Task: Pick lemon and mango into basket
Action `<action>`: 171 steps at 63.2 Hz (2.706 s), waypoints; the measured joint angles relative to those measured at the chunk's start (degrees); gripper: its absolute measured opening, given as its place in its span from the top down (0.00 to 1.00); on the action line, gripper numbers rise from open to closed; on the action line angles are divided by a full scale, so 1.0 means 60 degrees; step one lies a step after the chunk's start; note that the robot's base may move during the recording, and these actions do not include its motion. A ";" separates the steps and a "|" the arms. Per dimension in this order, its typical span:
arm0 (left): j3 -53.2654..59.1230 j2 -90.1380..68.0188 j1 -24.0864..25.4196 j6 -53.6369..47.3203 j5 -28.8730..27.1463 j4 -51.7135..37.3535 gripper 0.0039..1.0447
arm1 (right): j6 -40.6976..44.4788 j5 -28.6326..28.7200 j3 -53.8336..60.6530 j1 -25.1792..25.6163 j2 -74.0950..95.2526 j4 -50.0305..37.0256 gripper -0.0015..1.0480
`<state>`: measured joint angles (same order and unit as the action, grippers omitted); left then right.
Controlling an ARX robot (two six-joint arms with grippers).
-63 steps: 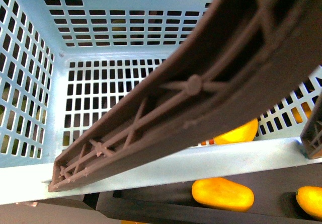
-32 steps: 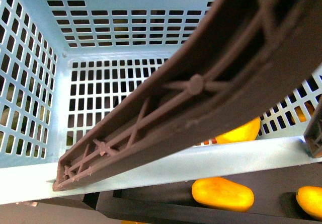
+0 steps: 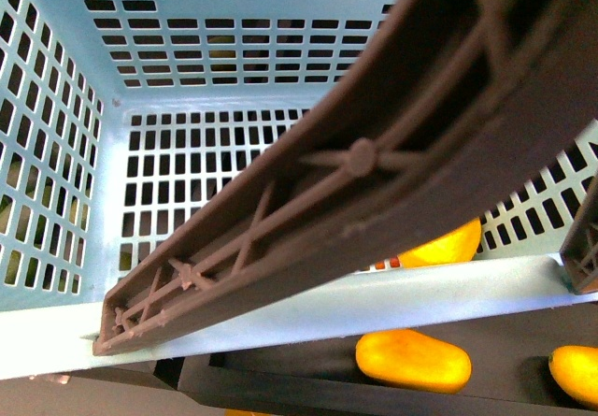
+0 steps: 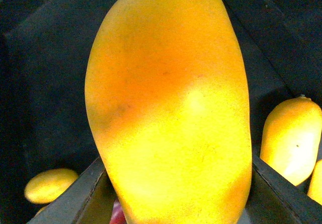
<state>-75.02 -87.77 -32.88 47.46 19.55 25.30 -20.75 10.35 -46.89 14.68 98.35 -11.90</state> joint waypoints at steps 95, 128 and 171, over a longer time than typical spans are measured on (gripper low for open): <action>0.0004 0.0000 0.0000 0.0000 -0.0015 0.0000 0.96 | -0.0776 -0.2736 0.0805 -0.6255 -0.5002 0.1486 0.08; 0.0029 -0.0018 -0.0018 0.0007 0.0036 0.0004 0.96 | 0.2339 -0.4011 0.3515 -0.4878 -0.7453 -0.2357 0.34; 0.0029 -0.0018 0.0000 0.0029 0.0007 0.0000 0.96 | 0.3406 -0.1821 0.6856 -0.2510 -1.0834 -0.2532 0.98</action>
<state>-74.85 -87.88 -32.88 47.64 19.59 25.30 -0.32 -0.58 -5.76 -0.38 33.34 -27.09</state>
